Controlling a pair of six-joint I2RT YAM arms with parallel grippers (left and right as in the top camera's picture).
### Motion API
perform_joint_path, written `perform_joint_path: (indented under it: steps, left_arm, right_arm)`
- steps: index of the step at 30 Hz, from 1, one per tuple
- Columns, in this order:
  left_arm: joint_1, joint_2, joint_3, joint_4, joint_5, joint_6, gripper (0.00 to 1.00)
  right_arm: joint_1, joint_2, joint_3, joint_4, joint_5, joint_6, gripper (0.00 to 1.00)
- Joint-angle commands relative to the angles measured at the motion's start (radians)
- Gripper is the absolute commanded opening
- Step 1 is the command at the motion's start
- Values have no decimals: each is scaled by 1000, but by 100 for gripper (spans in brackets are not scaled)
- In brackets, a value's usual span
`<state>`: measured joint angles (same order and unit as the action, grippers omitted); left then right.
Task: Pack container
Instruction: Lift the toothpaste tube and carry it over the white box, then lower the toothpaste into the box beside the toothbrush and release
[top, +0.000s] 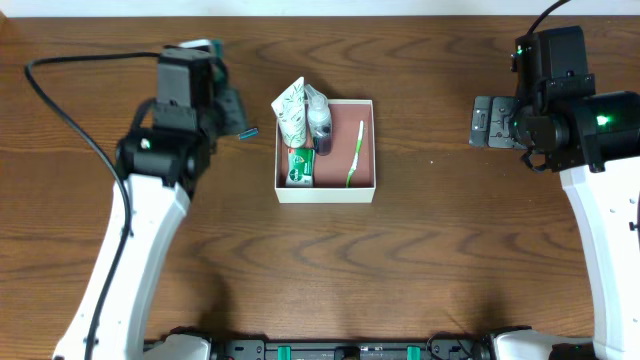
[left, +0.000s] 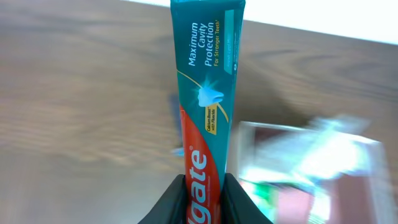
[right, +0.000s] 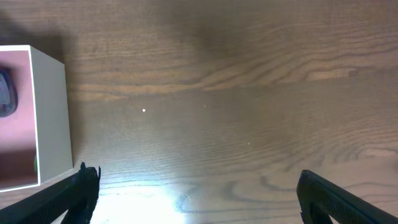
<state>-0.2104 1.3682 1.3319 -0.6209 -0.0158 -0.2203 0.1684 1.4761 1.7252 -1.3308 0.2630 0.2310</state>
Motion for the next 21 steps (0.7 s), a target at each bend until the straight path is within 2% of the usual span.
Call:
perform_joint_path:
  steps: [1,9,11,12,21]
  left_arm:
    - [-83,-14,12,2,91,-24,19]
    - [-293,116,12,66,90,-72,19]
    - [-326,163,12,88,91,-95,19]
    - [-340,182,12,98,91,-96,15]
    - [-422,344,12,167,81,-100,14]
  right_arm:
    - [-4,-5,11,-1,14,16,99]
    - [-4,-5,11,-1,14,16,99]
    - [-4,-5,11,-1,14,16,99]
    - [-4,-5,11,-1,14,16,99]
    - [-4,-5,11,-1,14,16,99]
